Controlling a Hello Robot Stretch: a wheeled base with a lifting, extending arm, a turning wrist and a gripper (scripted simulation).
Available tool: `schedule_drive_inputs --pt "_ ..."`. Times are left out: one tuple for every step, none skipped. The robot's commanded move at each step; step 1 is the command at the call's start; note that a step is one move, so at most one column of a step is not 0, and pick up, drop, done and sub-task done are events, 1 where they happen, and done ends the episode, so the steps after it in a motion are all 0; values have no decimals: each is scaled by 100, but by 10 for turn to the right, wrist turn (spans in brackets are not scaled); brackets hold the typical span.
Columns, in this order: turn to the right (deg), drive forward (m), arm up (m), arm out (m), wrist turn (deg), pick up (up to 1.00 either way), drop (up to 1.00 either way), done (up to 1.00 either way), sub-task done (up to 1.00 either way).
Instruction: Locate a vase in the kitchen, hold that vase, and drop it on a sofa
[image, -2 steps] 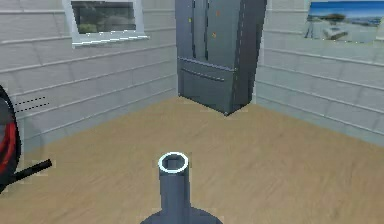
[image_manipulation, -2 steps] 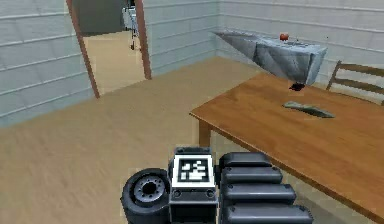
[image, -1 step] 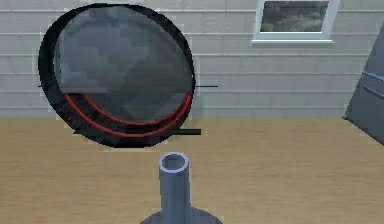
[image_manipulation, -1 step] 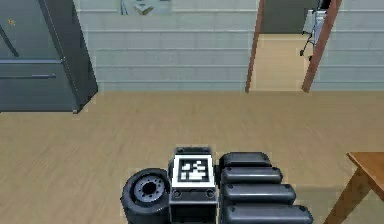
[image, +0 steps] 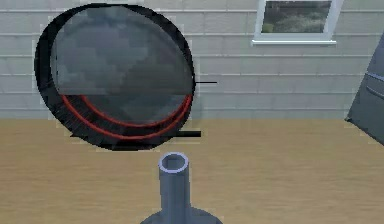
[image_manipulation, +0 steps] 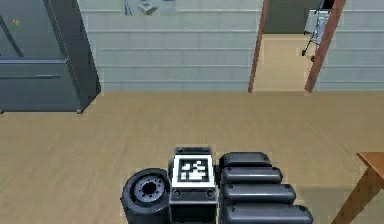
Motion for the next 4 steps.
schedule_drive_inputs --pt "450 0 0 0 0 0 0 0 0" --pt "420 0 0 0 0 0 0 0 0" --pt "0 55 0 0 0 0 0 0 0" --pt "450 0 0 0 0 0 0 0 0"
